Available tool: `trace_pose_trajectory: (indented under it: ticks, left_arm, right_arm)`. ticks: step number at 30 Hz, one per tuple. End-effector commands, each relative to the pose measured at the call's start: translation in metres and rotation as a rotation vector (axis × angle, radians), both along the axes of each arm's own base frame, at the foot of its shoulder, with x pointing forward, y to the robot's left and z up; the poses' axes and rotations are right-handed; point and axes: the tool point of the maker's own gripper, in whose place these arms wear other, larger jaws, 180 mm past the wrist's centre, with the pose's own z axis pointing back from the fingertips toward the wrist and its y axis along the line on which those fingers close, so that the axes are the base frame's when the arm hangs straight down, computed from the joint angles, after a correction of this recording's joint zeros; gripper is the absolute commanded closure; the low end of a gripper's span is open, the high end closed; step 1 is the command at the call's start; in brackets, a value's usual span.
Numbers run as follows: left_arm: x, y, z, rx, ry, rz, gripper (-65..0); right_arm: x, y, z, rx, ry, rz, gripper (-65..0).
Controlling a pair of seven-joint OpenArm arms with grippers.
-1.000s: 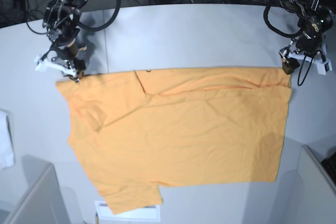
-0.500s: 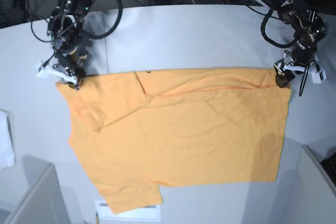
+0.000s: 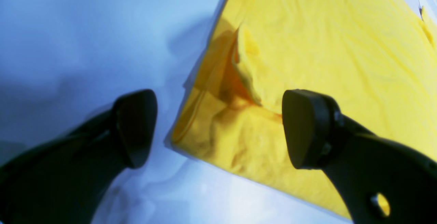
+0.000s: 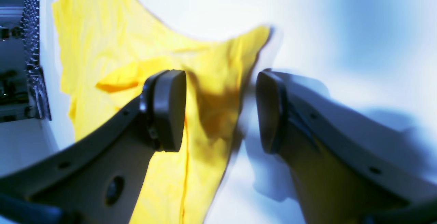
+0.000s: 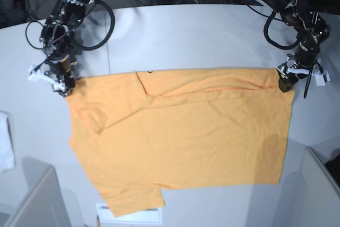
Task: Fold the T-shirt properly
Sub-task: 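Open both grippers and regrasp the shoulder edge of the shirt, then pull the shoulder edge further toward the robot base with both grippers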
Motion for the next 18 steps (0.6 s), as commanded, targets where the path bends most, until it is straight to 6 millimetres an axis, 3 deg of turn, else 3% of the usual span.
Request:
trace_pose_trajectory:
  ticks: [1, 5, 9, 12, 18]
  left_arm:
    - [-0.008, -0.002, -0.010, -0.006, 0.076, -0.012, -55.3]
    - [-0.007, -0.004, -0.010, -0.009, 0.073, -0.015, -53.5]
    - [0.003, -0.022, -0.013, -0.007, 0.083, -0.085, -36.4]
    - [0.005, -0.022, -0.012, -0.007, 0.078, -0.085, -27.2]
    - [0.004, -0.022, -0.012, -0.008, 0.079, -0.084, -25.5]
  right_arm:
    - [-0.002, -0.003, -0.001, -0.009, 0.012, -0.009, -32.4]
    - [-0.001, -0.006, -0.012, 0.001, 0.039, 0.000, -32.3]
    - [0.001, -0.004, -0.012, -0.001, 0.040, 0.015, -32.1]
    - [0.004, 0.001, -0.012, -0.008, 0.040, 0.040, -32.1]
    - [0.003, 0.005, -0.018, -0.002, 0.055, 0.050, -31.7]
